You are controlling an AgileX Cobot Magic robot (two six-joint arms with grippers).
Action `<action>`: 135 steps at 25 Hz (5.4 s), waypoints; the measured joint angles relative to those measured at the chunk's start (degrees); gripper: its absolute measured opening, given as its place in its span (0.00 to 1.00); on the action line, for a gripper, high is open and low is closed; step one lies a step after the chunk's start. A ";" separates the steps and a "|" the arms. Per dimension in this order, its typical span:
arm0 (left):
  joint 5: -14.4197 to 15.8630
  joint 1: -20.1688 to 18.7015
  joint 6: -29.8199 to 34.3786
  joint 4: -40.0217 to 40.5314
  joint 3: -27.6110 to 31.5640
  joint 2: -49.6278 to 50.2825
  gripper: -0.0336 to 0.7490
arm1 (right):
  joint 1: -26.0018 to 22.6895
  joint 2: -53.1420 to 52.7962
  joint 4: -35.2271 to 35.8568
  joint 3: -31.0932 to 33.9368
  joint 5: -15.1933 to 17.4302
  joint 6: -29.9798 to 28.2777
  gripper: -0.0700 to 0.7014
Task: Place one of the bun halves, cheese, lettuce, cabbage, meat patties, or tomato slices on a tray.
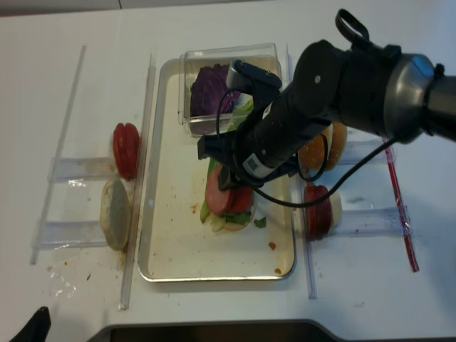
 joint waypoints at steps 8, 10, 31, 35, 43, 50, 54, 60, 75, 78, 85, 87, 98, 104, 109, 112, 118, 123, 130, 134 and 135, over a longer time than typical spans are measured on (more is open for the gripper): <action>0.00 0.00 0.00 0.00 0.00 0.00 0.73 | 0.00 0.37 -0.63 0.00 -0.27 0.00 0.22; 0.00 0.00 0.00 0.00 0.00 0.00 0.73 | -0.23 0.37 -0.85 0.00 -0.27 0.00 0.22; 0.00 0.00 0.00 0.00 0.00 0.00 0.73 | -2.26 0.70 -1.84 -0.04 1.52 0.00 0.52; 0.00 0.00 0.00 0.00 0.00 0.00 0.73 | -2.26 0.70 -2.68 -0.04 2.07 0.00 0.55; 0.00 0.00 0.00 0.00 0.00 0.00 0.73 | -2.26 -0.84 -7.96 -0.04 2.89 2.88 0.56; 0.00 0.00 0.00 0.00 0.00 0.00 0.73 | -2.26 -1.44 -11.40 -0.53 4.24 5.31 0.56; 0.00 0.00 0.00 0.00 0.00 0.00 0.73 | -2.26 -1.91 -15.42 -3.63 8.34 7.82 0.56; 0.00 0.00 0.00 0.00 0.00 0.00 0.73 | -2.26 -1.91 -22.56 -9.04 16.77 12.49 0.56; 0.00 0.00 0.00 0.00 0.00 0.00 0.73 | -2.26 -1.91 -28.96 -18.16 32.32 16.29 0.66; 0.00 0.00 0.00 0.00 0.00 0.00 0.73 | -2.26 -1.91 -29.08 -18.80 32.47 16.56 0.69; 0.00 0.00 0.00 0.00 0.00 0.00 0.73 | -2.26 -1.91 -30.15 -18.92 32.65 17.20 0.70; 0.00 0.00 0.00 0.00 0.00 0.00 0.73 | -2.26 -1.91 -30.15 -18.92 32.65 17.20 0.70; 0.00 0.00 0.00 0.00 0.00 0.00 0.73 | -4.51 -4.16 -31.67 -18.92 32.85 16.84 0.70; 0.00 0.00 0.00 0.00 0.00 0.00 0.73 | -10.86 -8.90 -31.67 -18.92 32.98 14.58 0.70; 0.00 0.00 0.00 0.00 0.00 0.00 0.73 | -15.85 -13.19 -31.78 -17.50 33.33 12.11 0.69; 0.00 0.00 0.00 0.00 0.00 0.00 0.73 | -19.22 -15.72 -31.99 -15.11 33.40 10.34 0.68; 0.00 0.00 0.00 0.00 0.00 0.00 0.73 | -24.24 -19.99 -33.63 -9.59 33.57 8.28 0.68; 0.00 0.00 0.00 0.00 0.00 0.00 0.73 | -27.82 -22.68 -34.76 -6.04 33.57 6.49 0.68; 0.00 0.00 0.00 0.00 0.00 0.00 0.73 | -30.73 -25.39 -36.02 -1.93 33.57 2.00 0.68; 0.00 0.00 0.00 0.00 0.00 0.00 0.73 | -30.86 -26.68 -37.39 -0.46 33.57 1.45 0.68; 0.00 0.00 0.00 0.00 0.00 0.00 0.73 | -30.86 -26.97 -37.48 -0.22 33.57 1.12 0.68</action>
